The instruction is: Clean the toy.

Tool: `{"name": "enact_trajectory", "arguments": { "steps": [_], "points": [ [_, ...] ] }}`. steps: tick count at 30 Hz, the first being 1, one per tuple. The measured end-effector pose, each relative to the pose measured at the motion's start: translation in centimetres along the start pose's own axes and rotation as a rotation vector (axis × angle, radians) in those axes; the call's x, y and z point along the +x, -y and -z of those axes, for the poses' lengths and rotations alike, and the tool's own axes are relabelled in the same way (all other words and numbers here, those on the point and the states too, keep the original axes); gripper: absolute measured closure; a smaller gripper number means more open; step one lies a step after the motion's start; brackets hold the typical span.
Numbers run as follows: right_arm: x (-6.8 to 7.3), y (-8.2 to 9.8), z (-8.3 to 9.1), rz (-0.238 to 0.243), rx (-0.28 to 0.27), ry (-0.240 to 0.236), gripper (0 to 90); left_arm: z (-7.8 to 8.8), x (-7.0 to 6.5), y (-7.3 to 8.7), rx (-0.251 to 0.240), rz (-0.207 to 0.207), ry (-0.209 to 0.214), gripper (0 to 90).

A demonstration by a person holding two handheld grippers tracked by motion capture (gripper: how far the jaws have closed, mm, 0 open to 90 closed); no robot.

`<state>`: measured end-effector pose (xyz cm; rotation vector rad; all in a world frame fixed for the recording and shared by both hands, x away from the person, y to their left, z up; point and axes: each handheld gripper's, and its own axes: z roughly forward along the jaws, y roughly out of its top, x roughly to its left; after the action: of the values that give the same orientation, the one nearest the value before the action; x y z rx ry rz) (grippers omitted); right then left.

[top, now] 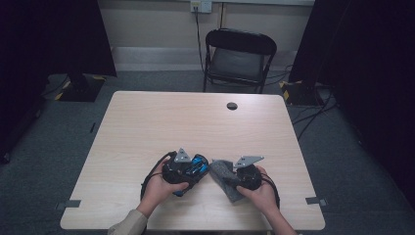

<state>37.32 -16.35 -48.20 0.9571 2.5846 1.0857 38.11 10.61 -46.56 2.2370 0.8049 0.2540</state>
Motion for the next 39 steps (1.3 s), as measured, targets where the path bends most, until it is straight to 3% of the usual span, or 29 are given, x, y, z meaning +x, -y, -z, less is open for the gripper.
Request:
{"name": "enact_trajectory", "arguments": {
  "steps": [7, 19, 22, 27, 32, 37, 39],
  "points": [
    [0.0, 0.0, 0.0, 0.0, 0.0, 0.0, 68.4, -1.6, -0.1, 0.4, 0.041, -0.016, -0.022, 27.6],
    [0.0, 0.0, 0.0, -0.001, -0.002, -0.001, 68.4, -2.0, -0.6, -0.4, 0.022, -0.035, -0.052, 27.5],
    [0.0, 0.1, 0.0, -0.004, -0.004, -0.003, 68.3, -2.5, -0.9, -0.8, 0.013, -0.046, -0.066, 21.7],
    [0.0, 0.1, 0.0, -0.004, -0.004, -0.004, 68.3, -3.4, -1.3, -1.5, 0.035, -0.034, -0.071, 16.5],
    [0.0, 0.1, 0.0, -0.008, -0.007, -0.004, 68.3, -4.5, -1.1, -1.1, 0.06, -0.019, -0.081, 16.3],
    [0.0, 0.2, 0.0, -0.008, -0.01, -0.004, 68.3, -4.9, -1.0, -1.1, 0.039, -0.005, -0.067, 15.4],
    [0.0, 0.2, 0.0, -0.009, -0.011, -0.004, 68.3, -4.7, -0.8, -1.1, 0.032, -0.001, -0.068, 24.7]
  ]
}}
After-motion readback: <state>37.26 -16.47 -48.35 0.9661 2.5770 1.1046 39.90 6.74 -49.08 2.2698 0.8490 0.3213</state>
